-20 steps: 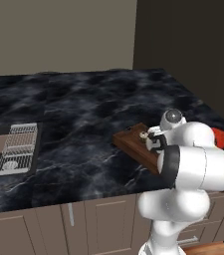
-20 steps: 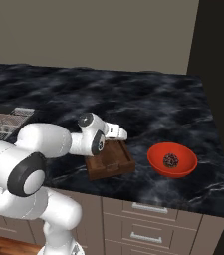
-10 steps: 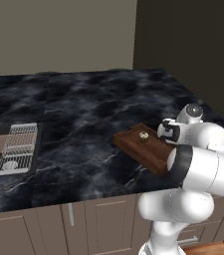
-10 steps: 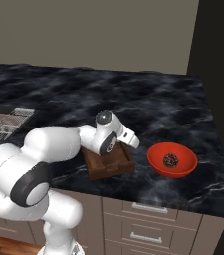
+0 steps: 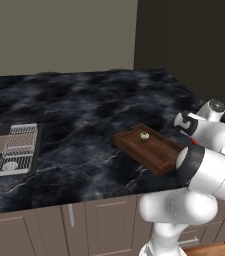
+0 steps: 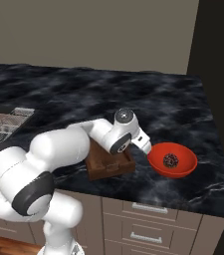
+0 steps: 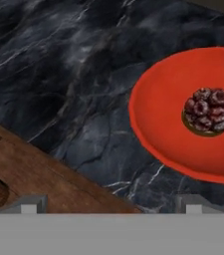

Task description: Place the bowl with cake and the cupcake onto the tray.

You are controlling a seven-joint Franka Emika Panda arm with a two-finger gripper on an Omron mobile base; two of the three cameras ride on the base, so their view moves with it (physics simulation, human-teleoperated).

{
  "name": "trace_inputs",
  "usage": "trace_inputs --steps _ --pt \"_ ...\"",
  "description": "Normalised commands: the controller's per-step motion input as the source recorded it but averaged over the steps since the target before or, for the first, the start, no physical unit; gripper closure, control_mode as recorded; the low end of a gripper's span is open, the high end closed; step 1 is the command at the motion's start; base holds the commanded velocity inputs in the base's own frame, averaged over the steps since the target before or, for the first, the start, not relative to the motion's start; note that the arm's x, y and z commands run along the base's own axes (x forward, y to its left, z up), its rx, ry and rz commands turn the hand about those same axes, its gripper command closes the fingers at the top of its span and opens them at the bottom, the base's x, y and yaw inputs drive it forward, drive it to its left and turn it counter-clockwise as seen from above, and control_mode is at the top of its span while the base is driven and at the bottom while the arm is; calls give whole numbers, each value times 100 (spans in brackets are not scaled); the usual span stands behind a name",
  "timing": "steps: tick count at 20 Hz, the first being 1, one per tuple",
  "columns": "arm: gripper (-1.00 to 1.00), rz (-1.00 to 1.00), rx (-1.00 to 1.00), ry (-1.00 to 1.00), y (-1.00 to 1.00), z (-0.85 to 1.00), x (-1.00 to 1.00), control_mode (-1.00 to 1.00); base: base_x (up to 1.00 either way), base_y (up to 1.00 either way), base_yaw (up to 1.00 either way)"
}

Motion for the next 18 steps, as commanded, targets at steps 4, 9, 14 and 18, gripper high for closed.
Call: trace_inputs --steps 4,9,14,18 --pt "-100 0 10 0 -49 0 -23 -100 0 0 0" --pt "-100 0 7 0 -50 0 -31 -100 0 0 0" --pt "-100 -1 6 0 -36 -8 -44 -100 0 0 0" --pt "-100 -2 7 0 -21 -29 -38 -100 0 0 0"
